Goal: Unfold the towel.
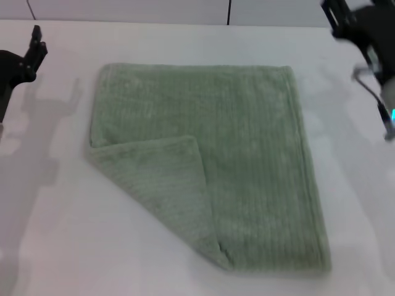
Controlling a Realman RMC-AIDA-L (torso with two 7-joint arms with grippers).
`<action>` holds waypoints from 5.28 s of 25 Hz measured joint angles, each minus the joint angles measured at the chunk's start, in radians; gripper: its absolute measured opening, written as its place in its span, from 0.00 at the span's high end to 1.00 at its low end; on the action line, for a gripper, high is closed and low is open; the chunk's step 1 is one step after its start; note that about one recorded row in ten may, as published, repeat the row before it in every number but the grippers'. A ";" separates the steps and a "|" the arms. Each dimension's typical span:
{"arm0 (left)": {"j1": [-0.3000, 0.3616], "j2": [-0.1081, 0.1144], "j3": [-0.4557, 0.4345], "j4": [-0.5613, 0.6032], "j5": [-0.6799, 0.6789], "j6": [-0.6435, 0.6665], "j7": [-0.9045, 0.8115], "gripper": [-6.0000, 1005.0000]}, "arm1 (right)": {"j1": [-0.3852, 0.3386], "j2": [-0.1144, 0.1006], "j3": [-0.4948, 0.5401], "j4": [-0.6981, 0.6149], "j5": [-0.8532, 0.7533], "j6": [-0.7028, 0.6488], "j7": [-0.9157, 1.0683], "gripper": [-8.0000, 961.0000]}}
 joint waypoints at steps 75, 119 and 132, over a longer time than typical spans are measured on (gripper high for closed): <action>0.040 0.002 0.039 -1.392 -0.045 -2.209 0.274 0.16 | 0.648 0.073 0.683 -0.304 -0.212 1.543 0.087 0.99; -0.051 0.001 0.166 -1.131 -0.042 -2.031 0.244 0.16 | 0.686 0.079 0.620 -0.451 -0.201 1.462 0.068 0.98; -0.072 -0.001 0.177 -1.086 -0.045 -2.011 0.245 0.16 | 0.685 0.079 0.617 -0.454 -0.193 1.457 0.067 0.98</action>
